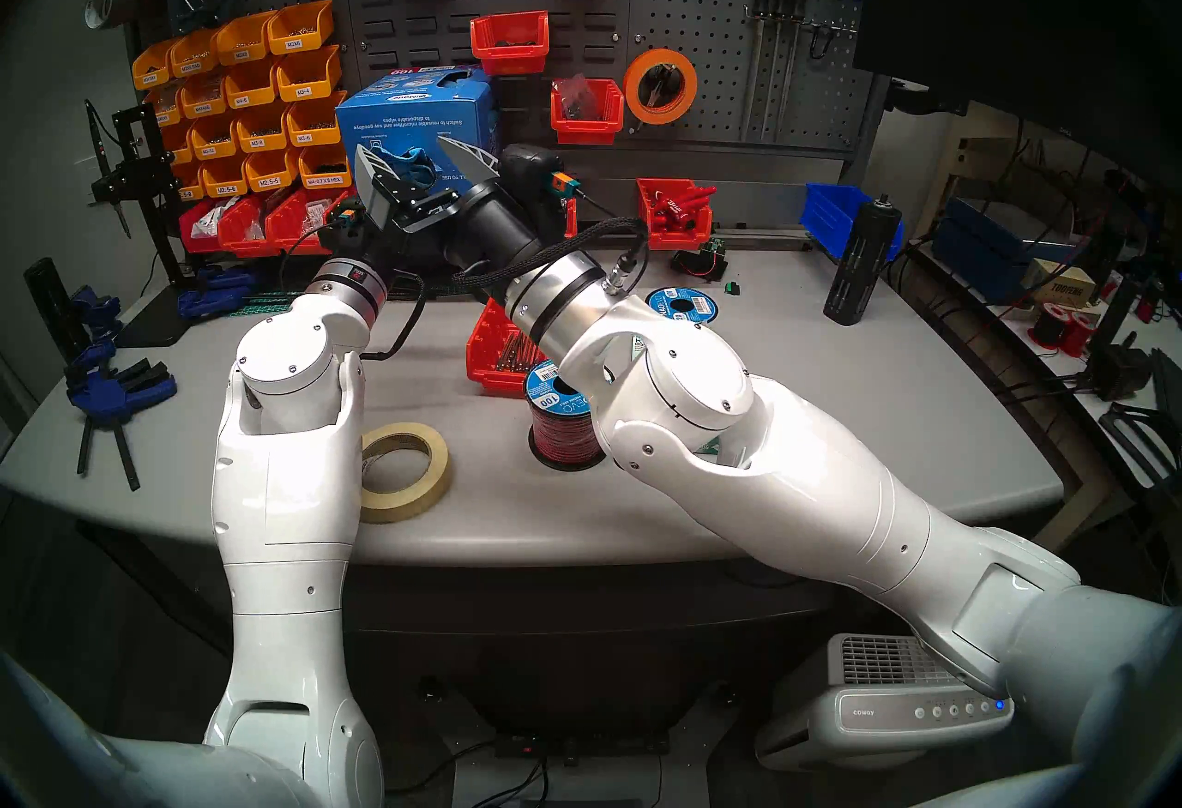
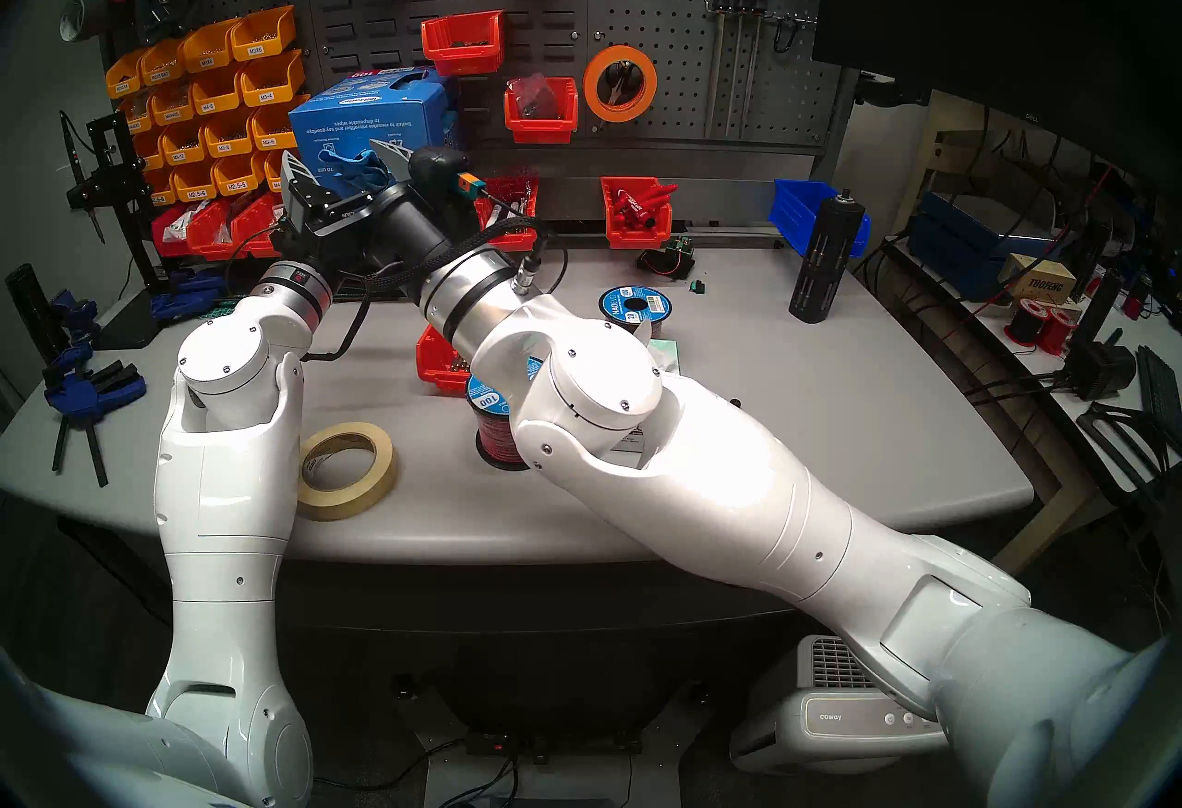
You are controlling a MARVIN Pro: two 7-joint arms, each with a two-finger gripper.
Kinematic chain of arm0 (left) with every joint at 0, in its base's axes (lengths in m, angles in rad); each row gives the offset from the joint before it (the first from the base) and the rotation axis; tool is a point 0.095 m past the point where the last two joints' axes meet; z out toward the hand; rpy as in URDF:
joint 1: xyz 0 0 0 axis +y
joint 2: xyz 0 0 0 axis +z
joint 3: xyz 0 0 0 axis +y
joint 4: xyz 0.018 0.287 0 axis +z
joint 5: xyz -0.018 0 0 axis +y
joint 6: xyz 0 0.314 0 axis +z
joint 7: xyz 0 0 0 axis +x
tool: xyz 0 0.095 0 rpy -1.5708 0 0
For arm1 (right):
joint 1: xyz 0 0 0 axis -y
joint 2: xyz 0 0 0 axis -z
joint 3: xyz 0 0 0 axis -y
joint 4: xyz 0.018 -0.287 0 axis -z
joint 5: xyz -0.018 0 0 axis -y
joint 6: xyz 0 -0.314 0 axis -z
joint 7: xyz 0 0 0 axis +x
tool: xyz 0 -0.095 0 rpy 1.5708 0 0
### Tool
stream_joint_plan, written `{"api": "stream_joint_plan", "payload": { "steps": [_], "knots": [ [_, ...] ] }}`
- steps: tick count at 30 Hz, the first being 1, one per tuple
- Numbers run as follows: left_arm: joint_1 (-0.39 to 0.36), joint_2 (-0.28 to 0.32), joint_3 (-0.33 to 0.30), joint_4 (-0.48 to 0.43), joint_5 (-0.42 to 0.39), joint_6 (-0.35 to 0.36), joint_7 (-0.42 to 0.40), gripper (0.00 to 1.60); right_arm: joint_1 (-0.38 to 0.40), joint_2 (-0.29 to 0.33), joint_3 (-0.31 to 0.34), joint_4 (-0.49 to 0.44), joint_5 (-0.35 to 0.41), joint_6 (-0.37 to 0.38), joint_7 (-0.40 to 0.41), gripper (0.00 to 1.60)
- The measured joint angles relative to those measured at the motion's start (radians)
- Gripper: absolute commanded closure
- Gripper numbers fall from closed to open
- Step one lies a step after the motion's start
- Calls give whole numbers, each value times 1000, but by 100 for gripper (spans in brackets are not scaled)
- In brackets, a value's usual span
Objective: Take out a shop towel
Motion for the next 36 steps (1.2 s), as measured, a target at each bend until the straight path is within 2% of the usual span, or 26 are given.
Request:
{"api": "stream_joint_plan", "payload": {
  "steps": [8,12,13,18,26,29,36],
  "knots": [
    [3,82,-7,66,74,-113,-28,0,0,-6,0,8,-1,-3,6,0],
    [4,119,8,103,113,-176,-37,0,0,-9,0,12,-2,-4,10,0],
    [4,133,17,123,126,-210,-38,0,0,-10,0,14,-4,-5,11,0],
    [1,149,28,157,139,-274,-25,0,0,-12,0,17,-6,-6,14,0],
    [-14,144,16,203,108,-383,21,0,0,-16,0,25,-8,-7,17,0],
    [-24,128,4,228,69,-444,44,0,0,-19,0,31,-9,-7,18,0],
    [-32,121,-2,294,15,-532,51,0,0,-25,0,39,-11,-8,20,0]
  ]
}}
